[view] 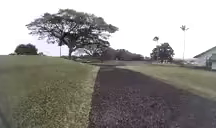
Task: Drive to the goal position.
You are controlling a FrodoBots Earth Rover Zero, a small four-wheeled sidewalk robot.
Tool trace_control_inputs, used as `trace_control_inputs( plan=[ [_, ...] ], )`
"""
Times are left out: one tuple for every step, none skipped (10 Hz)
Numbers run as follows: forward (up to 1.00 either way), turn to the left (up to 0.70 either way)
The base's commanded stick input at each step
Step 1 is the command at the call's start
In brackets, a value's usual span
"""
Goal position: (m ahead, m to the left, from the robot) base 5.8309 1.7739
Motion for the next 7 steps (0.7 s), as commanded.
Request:
trace_control_inputs(
  plan=[
    [0.0,-1.0],
    [0.0,-1.0],
    [0.0,-1.0],
    [0.0,-1.0],
    [0.0,-1.0],
    [0.0,-0.75],
    [0.0,-0.31]
  ],
)
